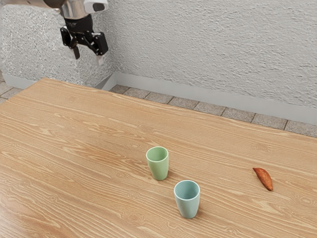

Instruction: Place the left cup onto the right cup

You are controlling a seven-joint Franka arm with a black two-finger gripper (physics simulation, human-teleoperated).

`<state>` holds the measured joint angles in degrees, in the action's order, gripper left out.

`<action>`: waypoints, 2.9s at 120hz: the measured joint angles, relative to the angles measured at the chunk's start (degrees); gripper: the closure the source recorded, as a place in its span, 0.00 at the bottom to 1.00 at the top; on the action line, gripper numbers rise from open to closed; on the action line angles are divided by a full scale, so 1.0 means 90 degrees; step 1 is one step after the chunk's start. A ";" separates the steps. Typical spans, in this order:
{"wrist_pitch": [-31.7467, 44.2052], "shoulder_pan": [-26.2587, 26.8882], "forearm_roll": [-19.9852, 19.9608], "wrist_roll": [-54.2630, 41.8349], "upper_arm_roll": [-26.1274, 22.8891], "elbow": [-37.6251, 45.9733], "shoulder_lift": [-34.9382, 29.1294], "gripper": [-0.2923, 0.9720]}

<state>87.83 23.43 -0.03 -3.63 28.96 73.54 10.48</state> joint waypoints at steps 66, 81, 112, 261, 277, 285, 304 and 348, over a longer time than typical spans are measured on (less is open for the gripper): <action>0.0700 -0.1627 -0.0188 -0.0351 -0.1673 -0.0131 0.1792 0.23; 0.1290 -0.1642 -0.0350 -0.0376 -0.1750 0.0317 0.2034 0.23; 0.2319 -0.1098 -0.0765 -0.0390 -0.1974 0.2255 0.0988 0.23; 0.4370 -0.0553 -0.0824 0.0425 -0.2051 0.3139 0.1692 0.39; 0.4466 -0.0549 -0.0881 0.0467 -0.2048 0.3134 0.1800 0.43; 0.4535 -0.0552 -0.0914 0.0485 -0.2049 0.3132 0.1856 0.44; 0.4631 -0.0552 -0.0972 0.0522 -0.2046 0.3131 0.1929 0.57; 0.4689 -0.0552 -0.0969 0.0592 -0.2047 0.3080 0.1907 0.81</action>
<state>130.04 18.46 -8.75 1.69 10.54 101.25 27.65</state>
